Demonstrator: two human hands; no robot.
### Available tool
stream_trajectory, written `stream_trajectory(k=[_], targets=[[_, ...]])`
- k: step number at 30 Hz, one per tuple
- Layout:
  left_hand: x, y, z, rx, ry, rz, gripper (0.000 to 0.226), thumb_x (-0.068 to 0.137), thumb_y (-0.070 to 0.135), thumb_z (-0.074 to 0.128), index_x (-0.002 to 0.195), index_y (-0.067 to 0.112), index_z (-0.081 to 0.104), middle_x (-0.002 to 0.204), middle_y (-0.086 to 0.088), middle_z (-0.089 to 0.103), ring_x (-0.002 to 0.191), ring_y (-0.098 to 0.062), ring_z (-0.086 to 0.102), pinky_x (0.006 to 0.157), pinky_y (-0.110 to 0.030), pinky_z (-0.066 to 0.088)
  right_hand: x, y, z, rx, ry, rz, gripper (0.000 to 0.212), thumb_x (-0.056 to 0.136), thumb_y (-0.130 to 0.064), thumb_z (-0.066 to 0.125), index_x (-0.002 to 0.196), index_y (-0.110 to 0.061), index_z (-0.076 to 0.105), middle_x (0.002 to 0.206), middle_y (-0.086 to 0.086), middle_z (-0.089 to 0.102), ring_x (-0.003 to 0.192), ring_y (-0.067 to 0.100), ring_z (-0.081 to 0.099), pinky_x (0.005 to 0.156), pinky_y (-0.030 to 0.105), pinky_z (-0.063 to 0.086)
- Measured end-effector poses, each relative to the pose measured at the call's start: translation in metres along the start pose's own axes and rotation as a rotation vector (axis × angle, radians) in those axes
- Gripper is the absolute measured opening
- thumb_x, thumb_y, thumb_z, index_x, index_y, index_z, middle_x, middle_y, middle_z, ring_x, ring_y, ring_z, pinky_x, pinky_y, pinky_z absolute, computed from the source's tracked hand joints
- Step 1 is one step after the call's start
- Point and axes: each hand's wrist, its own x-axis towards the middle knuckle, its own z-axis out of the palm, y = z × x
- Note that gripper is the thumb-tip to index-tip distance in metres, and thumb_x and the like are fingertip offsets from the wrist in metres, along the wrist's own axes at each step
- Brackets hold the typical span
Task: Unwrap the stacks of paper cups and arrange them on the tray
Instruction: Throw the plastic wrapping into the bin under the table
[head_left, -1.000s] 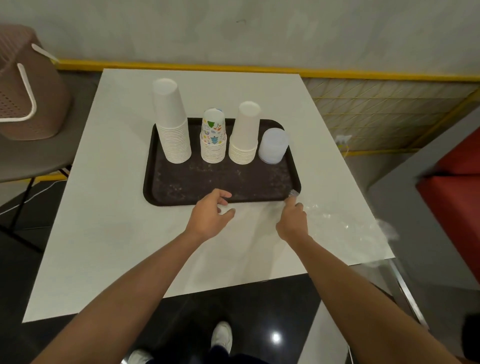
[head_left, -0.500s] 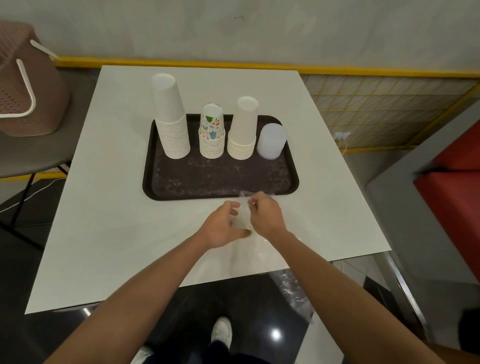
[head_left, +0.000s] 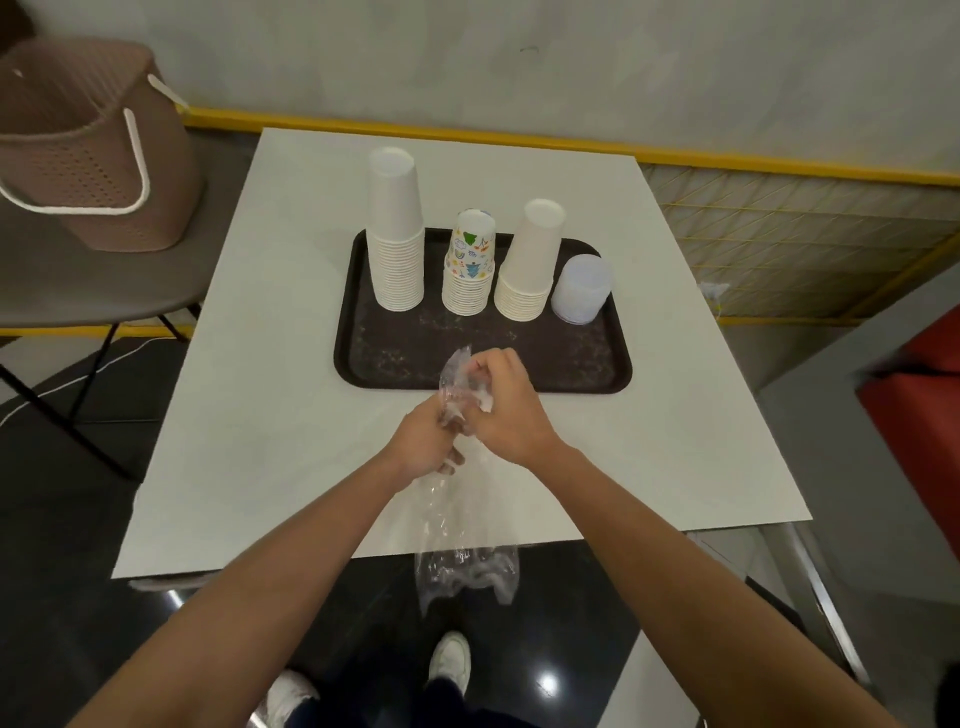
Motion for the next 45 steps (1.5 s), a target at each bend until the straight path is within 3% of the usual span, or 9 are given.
stream_trajectory(k=[5,11,15,19,24,30,36,42,45], targets=[[-0.016,-0.012,-0.052,-0.024,0.142,0.029,0.04,0.09,-0.011,0.032,0.084,0.02,0.057,0.088,-0.009,0.058,0.055,-0.019,0.055,0.046,-0.025,0.05,0.004,-0.027,0.024,-0.279,-0.416,-0.204,0.102,0.066,-0.031,0.083,0.144,-0.011,0.02,0.144,0.01,0.026,0.131,0.028,0.027,0.109,0.041,0.031],[-0.037,-0.032,-0.106,-0.198,0.118,0.015,0.025,0.085,-0.008,0.054,0.108,0.001,0.061,0.091,-0.014,0.067,0.072,-0.023,0.067,0.066,-0.028,0.058,0.014,-0.069,0.071,-0.493,-0.691,-0.257,0.134,0.052,-0.048,0.088,0.149,-0.025,-0.001,0.151,0.007,0.02,0.138,0.027,0.021,0.113,0.046,0.025],[-0.057,-0.043,-0.147,-0.44,0.069,-0.024,0.04,0.084,-0.012,0.054,0.12,-0.001,0.042,0.1,-0.02,0.061,0.081,-0.023,0.064,0.067,-0.026,0.058,0.018,-0.098,0.117,-0.416,-0.609,-0.189,0.104,0.066,-0.024,0.083,0.146,-0.024,0.015,0.134,0.01,0.045,0.117,0.026,0.047,0.097,0.039,0.042],[-0.075,-0.07,-0.21,-0.207,0.101,-0.063,0.06,0.079,0.01,0.072,0.128,0.004,0.037,0.097,-0.006,0.058,0.087,-0.016,0.06,0.076,-0.028,0.05,0.028,-0.139,0.167,-0.448,-0.486,-0.193,0.052,0.085,-0.023,0.065,0.128,-0.019,0.036,0.091,0.005,0.055,0.079,0.023,0.054,0.063,0.029,0.039],[-0.091,-0.1,-0.296,0.101,0.011,-0.234,0.072,0.08,0.056,0.06,0.135,0.024,0.025,0.128,-0.003,0.044,0.116,-0.02,0.047,0.088,-0.033,0.039,0.035,-0.202,0.233,-0.537,-0.342,-0.183,0.029,0.091,-0.018,0.057,0.118,-0.016,0.044,0.092,0.001,0.056,0.074,0.017,0.05,0.066,0.025,0.037],[-0.104,-0.141,-0.365,-0.045,-0.076,-0.286,0.091,0.065,0.077,0.059,0.139,0.033,0.029,0.132,0.01,0.032,0.122,-0.02,0.042,0.098,-0.046,0.044,0.037,-0.242,0.306,-0.429,-0.214,-0.082,0.031,0.087,-0.012,0.062,0.11,-0.019,0.042,0.094,0.001,0.058,0.076,0.015,0.056,0.069,0.027,0.048],[-0.104,-0.178,-0.401,-0.44,0.045,-0.184,0.077,0.083,0.039,0.069,0.136,0.046,0.015,0.128,-0.006,0.051,0.11,-0.023,0.06,0.089,-0.043,0.054,0.035,-0.256,0.375,-0.067,-0.182,0.117,0.035,0.087,-0.009,0.063,0.114,-0.015,0.042,0.1,0.001,0.057,0.087,0.013,0.059,0.079,0.031,0.055],[-0.096,-0.224,-0.425,-0.475,0.253,-0.139,0.05,0.088,-0.002,0.057,0.122,0.028,0.034,0.099,-0.012,0.062,0.079,-0.018,0.062,0.063,-0.028,0.051,0.028,-0.247,0.439,-0.018,-0.377,0.173,0.048,0.088,-0.011,0.055,0.133,-0.015,0.038,0.124,0.011,0.056,0.11,0.026,0.057,0.093,0.039,0.048],[-0.08,-0.261,-0.428,-0.388,0.345,-0.191,0.033,0.084,-0.005,0.057,0.104,0.019,0.046,0.102,-0.014,0.058,0.084,-0.019,0.06,0.064,-0.029,0.051,0.025,-0.224,0.472,-0.035,-0.393,0.152,0.054,0.086,-0.013,0.058,0.137,-0.017,0.042,0.13,0.008,0.05,0.119,0.022,0.048,0.103,0.037,0.041]])
